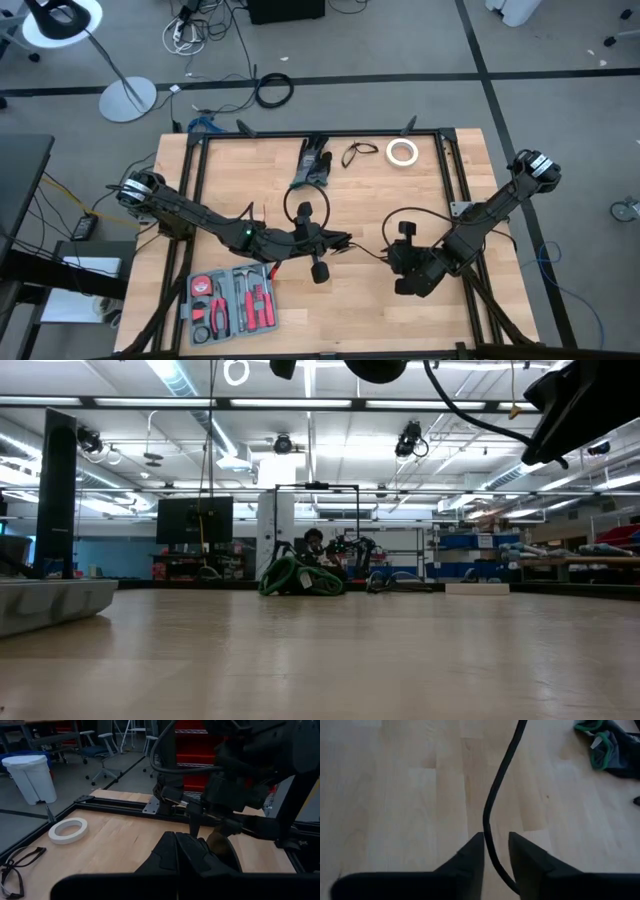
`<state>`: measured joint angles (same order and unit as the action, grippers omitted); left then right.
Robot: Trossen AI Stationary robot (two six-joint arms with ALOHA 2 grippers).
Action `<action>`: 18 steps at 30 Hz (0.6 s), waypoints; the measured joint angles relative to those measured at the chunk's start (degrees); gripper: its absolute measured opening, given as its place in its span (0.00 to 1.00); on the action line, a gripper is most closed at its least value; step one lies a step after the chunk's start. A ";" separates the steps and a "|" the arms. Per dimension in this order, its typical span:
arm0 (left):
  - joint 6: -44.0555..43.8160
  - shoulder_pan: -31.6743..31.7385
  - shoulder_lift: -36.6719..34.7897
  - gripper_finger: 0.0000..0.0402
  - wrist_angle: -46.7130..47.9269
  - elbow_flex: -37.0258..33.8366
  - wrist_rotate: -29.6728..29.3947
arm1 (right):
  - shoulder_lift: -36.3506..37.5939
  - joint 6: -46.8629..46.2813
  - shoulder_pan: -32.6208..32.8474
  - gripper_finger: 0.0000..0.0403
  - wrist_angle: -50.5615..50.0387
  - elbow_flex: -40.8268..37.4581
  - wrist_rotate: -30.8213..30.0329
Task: Coil cords
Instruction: Coil the black wire into a spool
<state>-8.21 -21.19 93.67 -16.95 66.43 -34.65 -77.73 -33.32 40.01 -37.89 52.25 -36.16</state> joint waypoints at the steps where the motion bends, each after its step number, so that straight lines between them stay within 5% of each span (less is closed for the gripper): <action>1: 0.00 -0.02 0.00 0.00 -0.10 0.00 -0.02 | 0.00 0.00 -0.01 0.21 -0.10 0.00 0.00; 7: 0.38 -0.20 0.00 0.00 -2.80 0.00 -0.04 | 0.00 0.00 -0.02 0.03 -0.51 0.00 -0.10; 18: 2.12 -0.24 0.00 0.00 -3.96 0.00 -3.50 | -0.31 -4.47 -0.09 0.01 3.19 0.01 -3.35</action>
<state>-6.09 -21.43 93.67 -20.91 66.44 -38.16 -78.04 -37.79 39.92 -34.70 52.26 -39.51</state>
